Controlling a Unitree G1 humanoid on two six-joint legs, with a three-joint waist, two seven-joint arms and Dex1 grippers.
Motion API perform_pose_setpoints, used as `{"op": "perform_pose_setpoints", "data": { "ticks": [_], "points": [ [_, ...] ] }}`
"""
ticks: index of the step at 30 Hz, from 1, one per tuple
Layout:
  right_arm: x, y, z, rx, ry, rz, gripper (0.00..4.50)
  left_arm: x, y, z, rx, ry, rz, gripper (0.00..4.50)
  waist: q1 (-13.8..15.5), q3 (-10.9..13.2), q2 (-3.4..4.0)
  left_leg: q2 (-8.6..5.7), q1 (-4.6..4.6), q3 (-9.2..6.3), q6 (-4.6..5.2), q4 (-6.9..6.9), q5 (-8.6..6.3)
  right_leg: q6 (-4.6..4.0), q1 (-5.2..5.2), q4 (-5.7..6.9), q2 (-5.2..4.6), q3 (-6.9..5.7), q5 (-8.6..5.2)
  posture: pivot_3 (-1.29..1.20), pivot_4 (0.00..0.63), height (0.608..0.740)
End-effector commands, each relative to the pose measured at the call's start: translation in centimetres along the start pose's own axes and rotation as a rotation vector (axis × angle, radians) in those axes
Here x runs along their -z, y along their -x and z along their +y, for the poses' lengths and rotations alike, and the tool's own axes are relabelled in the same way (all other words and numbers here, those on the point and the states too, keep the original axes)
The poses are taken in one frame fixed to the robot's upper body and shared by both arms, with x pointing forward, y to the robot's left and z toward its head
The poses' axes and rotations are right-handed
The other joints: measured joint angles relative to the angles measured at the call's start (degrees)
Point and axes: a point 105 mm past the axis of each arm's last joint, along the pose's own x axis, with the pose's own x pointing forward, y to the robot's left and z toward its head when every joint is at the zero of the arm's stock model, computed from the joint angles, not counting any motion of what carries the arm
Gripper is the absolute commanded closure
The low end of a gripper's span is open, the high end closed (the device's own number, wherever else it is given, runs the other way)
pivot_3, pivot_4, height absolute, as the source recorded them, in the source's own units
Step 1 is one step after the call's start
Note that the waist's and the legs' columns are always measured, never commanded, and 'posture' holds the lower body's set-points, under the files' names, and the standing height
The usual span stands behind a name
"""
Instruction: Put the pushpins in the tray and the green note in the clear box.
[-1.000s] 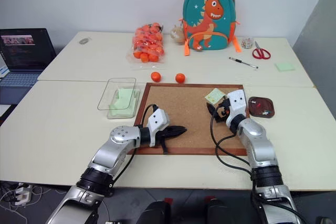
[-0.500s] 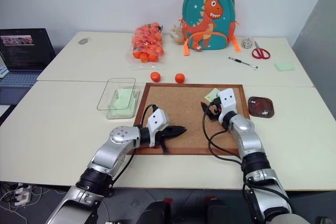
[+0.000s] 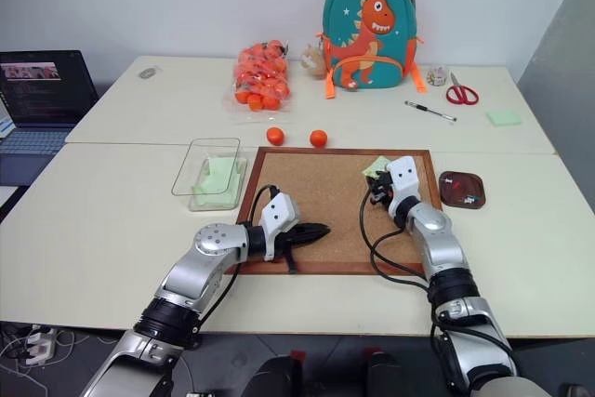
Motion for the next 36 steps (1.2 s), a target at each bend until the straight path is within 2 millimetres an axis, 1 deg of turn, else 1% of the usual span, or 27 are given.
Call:
{"op": "perform_pose_setpoints", "data": {
  "ticks": [1, 2, 9, 14, 19, 30, 32, 34, 36],
  "points": [
    [-1.2, -0.1, -0.2, 0.001, 0.039, -0.042, 4.36, 1.6, -0.1, -0.8, 0.023, 0.03, 0.059, 4.5, -0.02, 0.0, 0.0, 0.0, 0.0, 0.0, 0.0, 0.0, 0.0, 0.0, -0.01, 0.0, 0.0, 0.0, 0.0, 0.0, 0.15, 0.74],
    [-1.2, -0.1, -0.2, 0.003, 0.046, -0.043, 4.48, 1.6, -0.1, -0.8, 0.023, 0.03, 0.059, 4.5, -0.03, 0.0, 0.0, 0.0, 0.0, 0.0, 0.0, -0.01, 0.0, 0.0, -0.01, 0.0, 0.0, 0.0, 0.0, 0.0, 0.15, 0.74],
    [-1.9, -0.2, -0.1, 0.007, 0.049, -0.074, 4.48, 1.6, -0.1, -0.8, 0.023, 0.033, 0.06, 4.5, -0.04, 0.0, 0.0, 0.01, 0.0, 0.01, 0.0, -0.02, 0.0, 0.0, -0.02, 0.0, 0.0, 0.01, 0.0, 0.0, 0.15, 0.74],
    [-3.4, 0.0, 0.1, 0.002, -0.002, -0.155, 4.48, 1.6, -0.2, -0.9, 0.025, 0.035, 0.061, 4.5, -0.06, 0.0, 0.0, 0.01, -0.01, 0.01, 0.0, -0.02, 0.0, 0.0, -0.02, 0.0, 0.0, 0.01, 0.0, 0.0, 0.15, 0.74],
    [-4.8, 0.2, 0.0, 0.012, -0.011, -0.211, 4.48, 1.7, -0.1, -0.9, 0.027, 0.037, 0.063, 4.5, -0.06, 0.01, 0.01, 0.02, -0.01, 0.01, 0.0, -0.02, 0.0, 0.0, -0.03, 0.0, 0.0, 0.01, 0.0, 0.0, 0.15, 0.74],
    [-5.7, 1.1, 0.0, 0.03, -0.019, -0.249, 4.48, 1.8, -0.2, -1.1, 0.032, 0.04, 0.068, 4.5, -0.05, 0.0, 0.01, 0.03, -0.02, -0.01, 0.0, -0.03, 0.0, 0.0, -0.03, 0.0, 0.0, 0.0, 0.0, 0.0, 0.15, 0.74],
    [-6.0, 1.7, -0.5, 0.046, -0.006, -0.259, 4.48, 1.8, -0.2, -1.1, 0.032, 0.04, 0.067, 4.5, -0.04, 0.0, 0.01, 0.02, -0.02, 0.0, 0.0, -0.03, 0.0, 0.0, -0.03, -0.01, 0.0, 0.01, 0.0, 0.0, 0.15, 0.74],
    [-6.3, 3.1, -2.1, 0.108, 0.025, -0.258, 4.48, 1.8, -0.2, -1.1, 0.031, 0.041, 0.066, 4.5, 0.04, 0.0, 0.01, 0.03, -0.03, -0.01, 0.0, -0.03, 0.0, 0.0, -0.03, -0.01, 0.0, 0.01, 0.0, 0.0, 0.15, 0.74],
    [-6.2, 4.5, -3.7, 0.17, 0.048, -0.241, 4.48, 1.8, -0.2, -1.1, 0.03, 0.042, 0.066, 4.5, 0.13, 0.0, 0.01, 0.04, -0.06, -0.03, 0.0, -0.02, 0.0, 0.0, -0.03, -0.02, -0.02, -0.01, 0.0, 0.0, 0.15, 0.74]
  ]
}}
